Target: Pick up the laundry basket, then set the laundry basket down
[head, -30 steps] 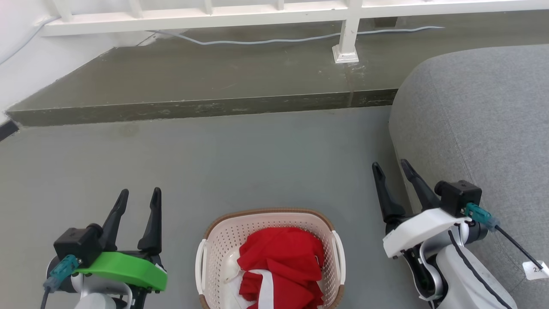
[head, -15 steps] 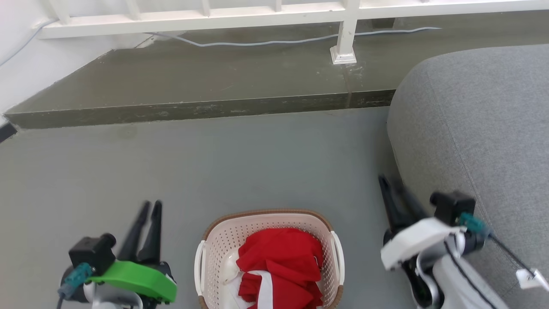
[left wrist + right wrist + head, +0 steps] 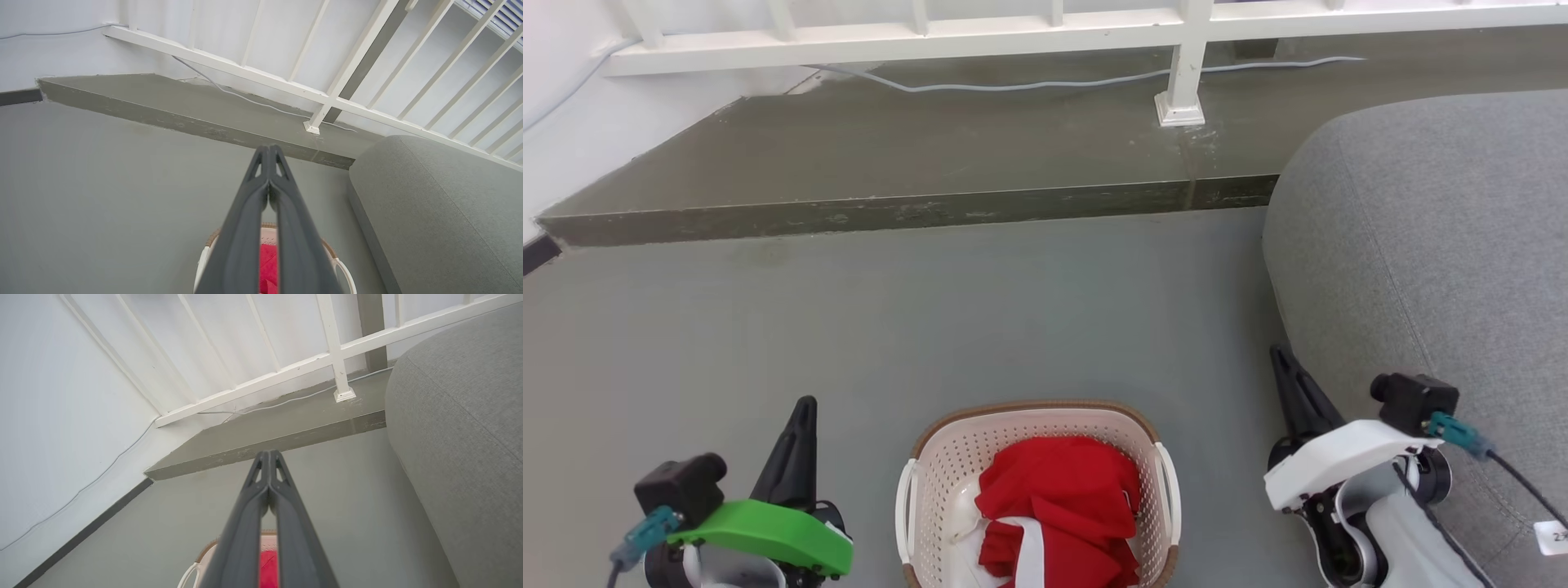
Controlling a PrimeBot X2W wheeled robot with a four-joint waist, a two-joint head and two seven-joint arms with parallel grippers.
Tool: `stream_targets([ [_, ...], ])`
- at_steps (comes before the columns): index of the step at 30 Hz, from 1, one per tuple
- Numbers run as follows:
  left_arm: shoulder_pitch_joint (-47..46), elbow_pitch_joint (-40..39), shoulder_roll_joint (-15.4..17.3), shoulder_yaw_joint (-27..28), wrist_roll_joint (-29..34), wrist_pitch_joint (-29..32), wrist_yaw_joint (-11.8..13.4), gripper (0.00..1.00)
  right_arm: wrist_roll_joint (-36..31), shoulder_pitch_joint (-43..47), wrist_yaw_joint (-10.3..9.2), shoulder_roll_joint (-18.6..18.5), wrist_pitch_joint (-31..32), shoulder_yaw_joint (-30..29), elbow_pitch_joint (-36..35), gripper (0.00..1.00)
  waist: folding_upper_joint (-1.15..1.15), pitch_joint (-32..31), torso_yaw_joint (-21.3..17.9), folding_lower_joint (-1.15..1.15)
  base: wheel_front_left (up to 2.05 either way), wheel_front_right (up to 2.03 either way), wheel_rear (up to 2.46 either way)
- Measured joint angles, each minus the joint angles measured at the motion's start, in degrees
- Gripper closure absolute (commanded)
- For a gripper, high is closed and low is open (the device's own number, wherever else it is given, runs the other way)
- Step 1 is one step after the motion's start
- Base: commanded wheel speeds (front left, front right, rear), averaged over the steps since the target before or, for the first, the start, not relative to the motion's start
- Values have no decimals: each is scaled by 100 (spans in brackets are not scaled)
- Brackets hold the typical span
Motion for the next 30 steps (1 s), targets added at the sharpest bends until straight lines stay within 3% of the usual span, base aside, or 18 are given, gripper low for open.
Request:
stream_targets([
  [30, -5, 76, -120, 510, -1803, 569, -52, 100, 1991, 26, 207, 54, 588, -787, -116, 100, 0, -74, 72, 0, 0, 0, 0],
])
